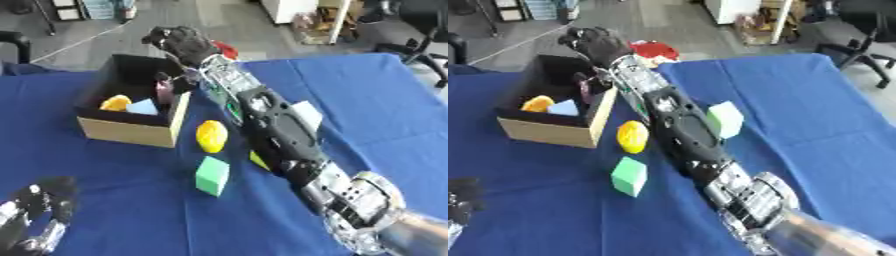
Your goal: Pick up objects on the table and place them in the box.
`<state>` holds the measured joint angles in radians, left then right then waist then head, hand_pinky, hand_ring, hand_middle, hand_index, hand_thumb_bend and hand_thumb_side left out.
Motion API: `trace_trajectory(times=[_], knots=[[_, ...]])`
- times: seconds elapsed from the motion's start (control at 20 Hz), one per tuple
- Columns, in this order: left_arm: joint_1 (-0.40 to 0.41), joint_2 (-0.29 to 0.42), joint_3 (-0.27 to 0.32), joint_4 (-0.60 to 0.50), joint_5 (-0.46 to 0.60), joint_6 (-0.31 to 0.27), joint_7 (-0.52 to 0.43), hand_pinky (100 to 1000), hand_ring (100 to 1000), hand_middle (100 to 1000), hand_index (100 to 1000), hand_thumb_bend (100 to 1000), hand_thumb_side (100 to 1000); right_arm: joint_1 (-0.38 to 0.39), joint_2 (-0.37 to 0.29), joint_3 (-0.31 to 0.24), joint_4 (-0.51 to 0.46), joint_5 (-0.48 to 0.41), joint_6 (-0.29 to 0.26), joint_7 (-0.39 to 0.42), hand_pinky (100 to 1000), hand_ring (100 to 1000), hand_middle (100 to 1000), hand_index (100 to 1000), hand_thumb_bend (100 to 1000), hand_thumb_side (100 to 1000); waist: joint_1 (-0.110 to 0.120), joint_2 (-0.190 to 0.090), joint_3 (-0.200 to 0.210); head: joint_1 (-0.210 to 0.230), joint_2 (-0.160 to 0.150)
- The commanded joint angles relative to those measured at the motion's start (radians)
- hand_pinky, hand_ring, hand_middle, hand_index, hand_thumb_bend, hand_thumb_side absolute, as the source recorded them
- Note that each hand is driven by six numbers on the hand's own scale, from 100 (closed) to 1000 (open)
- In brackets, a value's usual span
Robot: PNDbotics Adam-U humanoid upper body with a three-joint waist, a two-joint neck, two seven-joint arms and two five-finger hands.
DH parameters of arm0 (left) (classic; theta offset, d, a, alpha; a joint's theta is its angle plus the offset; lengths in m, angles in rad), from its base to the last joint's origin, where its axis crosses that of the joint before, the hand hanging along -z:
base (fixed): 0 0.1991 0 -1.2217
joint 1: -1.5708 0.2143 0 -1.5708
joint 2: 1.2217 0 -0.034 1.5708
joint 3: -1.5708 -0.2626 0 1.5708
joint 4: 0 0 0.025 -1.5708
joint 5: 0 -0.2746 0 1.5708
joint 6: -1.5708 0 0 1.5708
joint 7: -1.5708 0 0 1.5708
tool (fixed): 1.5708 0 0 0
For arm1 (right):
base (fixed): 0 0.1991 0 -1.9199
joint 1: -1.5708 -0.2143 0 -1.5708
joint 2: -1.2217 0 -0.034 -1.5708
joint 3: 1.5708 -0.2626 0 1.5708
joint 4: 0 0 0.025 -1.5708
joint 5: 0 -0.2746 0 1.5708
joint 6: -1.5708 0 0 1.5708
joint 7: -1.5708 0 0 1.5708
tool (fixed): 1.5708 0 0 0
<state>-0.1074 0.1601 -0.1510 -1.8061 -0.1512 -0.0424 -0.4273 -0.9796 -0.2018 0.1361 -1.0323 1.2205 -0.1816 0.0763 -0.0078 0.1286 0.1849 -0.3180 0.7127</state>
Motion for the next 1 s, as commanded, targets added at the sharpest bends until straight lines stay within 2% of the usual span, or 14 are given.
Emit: trace_trajectory(times=[0.05, 0.1, 0.15, 0.2, 0.3, 0.5, 0.75, 1.0], knots=[[0.000, 0.021, 0.009, -0.013, -0.004, 0.000, 0.008, 734, 614, 655, 814, 153, 442, 0.017, -0.141, -0.003, -0.140, -0.178, -0.003, 0.045, 849, 782, 822, 927, 191, 100, -0.014, -0.027, -0.013, 0.017, 0.008], [0.000, 0.022, 0.010, -0.013, -0.005, 0.000, 0.009, 734, 615, 655, 814, 153, 442, 0.041, -0.187, -0.001, -0.183, -0.249, -0.006, 0.066, 855, 782, 818, 932, 131, 100, -0.018, -0.028, -0.019, 0.023, 0.009], [0.000, 0.024, 0.012, -0.014, -0.006, -0.001, 0.010, 734, 615, 655, 814, 153, 442, 0.072, -0.239, -0.001, -0.227, -0.324, -0.010, 0.090, 858, 784, 821, 933, 143, 102, -0.022, -0.028, -0.026, 0.031, 0.010], [0.002, 0.026, 0.014, -0.013, -0.008, -0.001, 0.012, 734, 615, 655, 814, 153, 443, 0.107, -0.288, -0.004, -0.271, -0.399, -0.013, 0.114, 865, 785, 821, 938, 107, 112, -0.026, -0.028, -0.033, 0.038, 0.011], [0.004, 0.032, 0.019, -0.013, -0.012, 0.001, 0.017, 734, 615, 655, 814, 153, 444, 0.188, -0.381, -0.016, -0.357, -0.537, -0.019, 0.156, 879, 799, 833, 947, 100, 132, -0.035, -0.026, -0.046, 0.051, 0.012], [0.004, 0.037, 0.025, -0.013, -0.016, 0.001, 0.023, 734, 616, 656, 814, 152, 445, 0.340, -0.494, -0.054, -0.459, -0.706, -0.049, 0.236, 901, 828, 865, 974, 100, 209, -0.046, -0.022, -0.068, 0.075, 0.014], [0.004, 0.040, 0.027, -0.013, -0.021, 0.000, 0.026, 735, 616, 656, 814, 152, 445, 0.449, -0.547, -0.088, -0.438, -0.781, -0.073, 0.331, 915, 864, 899, 989, 100, 290, -0.049, -0.023, -0.077, 0.089, 0.017], [0.004, 0.042, 0.028, -0.013, -0.022, 0.000, 0.028, 735, 616, 656, 814, 151, 445, 0.500, -0.559, -0.102, -0.378, -0.801, -0.086, 0.371, 919, 872, 903, 994, 100, 322, -0.050, -0.023, -0.078, 0.091, 0.017]])
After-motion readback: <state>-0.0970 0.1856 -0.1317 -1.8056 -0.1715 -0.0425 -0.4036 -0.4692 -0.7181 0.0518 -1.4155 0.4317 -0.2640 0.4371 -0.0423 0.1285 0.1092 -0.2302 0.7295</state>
